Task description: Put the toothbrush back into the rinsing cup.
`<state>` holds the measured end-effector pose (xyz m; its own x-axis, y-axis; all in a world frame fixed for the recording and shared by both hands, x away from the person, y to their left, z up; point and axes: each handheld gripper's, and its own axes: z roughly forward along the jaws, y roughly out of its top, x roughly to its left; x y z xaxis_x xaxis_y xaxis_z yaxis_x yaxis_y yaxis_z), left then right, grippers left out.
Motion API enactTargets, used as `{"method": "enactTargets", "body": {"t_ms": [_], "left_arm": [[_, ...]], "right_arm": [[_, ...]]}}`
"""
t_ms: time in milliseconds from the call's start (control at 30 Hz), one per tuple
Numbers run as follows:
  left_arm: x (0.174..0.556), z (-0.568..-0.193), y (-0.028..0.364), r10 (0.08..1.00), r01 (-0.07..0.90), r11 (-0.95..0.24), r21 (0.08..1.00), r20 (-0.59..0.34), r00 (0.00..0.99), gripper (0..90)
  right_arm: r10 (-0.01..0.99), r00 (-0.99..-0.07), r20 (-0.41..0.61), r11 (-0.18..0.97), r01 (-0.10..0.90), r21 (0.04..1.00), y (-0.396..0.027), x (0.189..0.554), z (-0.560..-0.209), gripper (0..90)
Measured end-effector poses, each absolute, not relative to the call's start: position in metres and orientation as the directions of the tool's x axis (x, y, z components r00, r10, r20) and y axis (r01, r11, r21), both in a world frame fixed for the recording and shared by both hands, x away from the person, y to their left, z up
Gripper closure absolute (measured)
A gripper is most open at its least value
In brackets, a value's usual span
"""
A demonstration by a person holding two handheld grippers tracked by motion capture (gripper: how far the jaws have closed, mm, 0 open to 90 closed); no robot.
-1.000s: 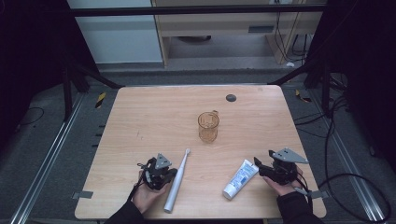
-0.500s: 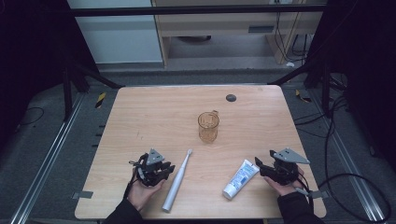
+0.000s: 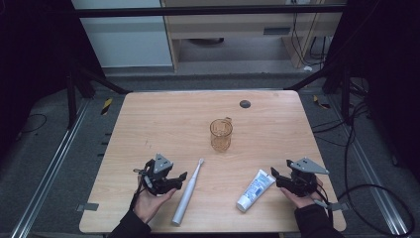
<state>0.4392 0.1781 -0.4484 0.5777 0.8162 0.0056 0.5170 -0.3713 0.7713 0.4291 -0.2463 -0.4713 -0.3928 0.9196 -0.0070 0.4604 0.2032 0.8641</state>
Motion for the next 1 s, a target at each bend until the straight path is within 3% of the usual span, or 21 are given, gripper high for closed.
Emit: {"method": "enactTargets", "body": {"t_ms": [400, 667, 833, 1000], "left_arm": [[0.439, -0.438, 0.159, 0.802, 0.534, -0.370, 0.760, -0.028, 0.596, 33.7], [0.440, -0.422, 0.149, 0.799, 0.477, -0.411, 0.777, 0.055, 0.599, 36.9], [0.443, -0.420, 0.149, 0.802, 0.492, -0.397, 0.775, 0.032, 0.596, 44.1], [0.444, -0.423, 0.148, 0.812, 0.519, -0.413, 0.748, 0.044, 0.582, 40.7]], "right_arm": [[0.919, -0.394, -0.003, 0.201, 0.463, 0.863, -0.246, 0.429, -0.471, 33.2], [0.919, -0.394, 0.000, 0.198, 0.464, 0.864, -0.246, 0.429, -0.471, 33.0], [0.919, -0.395, 0.000, 0.199, 0.463, 0.864, -0.247, 0.430, -0.471, 32.9], [0.918, -0.396, -0.001, 0.201, 0.465, 0.862, -0.247, 0.430, -0.472, 32.7]]}}
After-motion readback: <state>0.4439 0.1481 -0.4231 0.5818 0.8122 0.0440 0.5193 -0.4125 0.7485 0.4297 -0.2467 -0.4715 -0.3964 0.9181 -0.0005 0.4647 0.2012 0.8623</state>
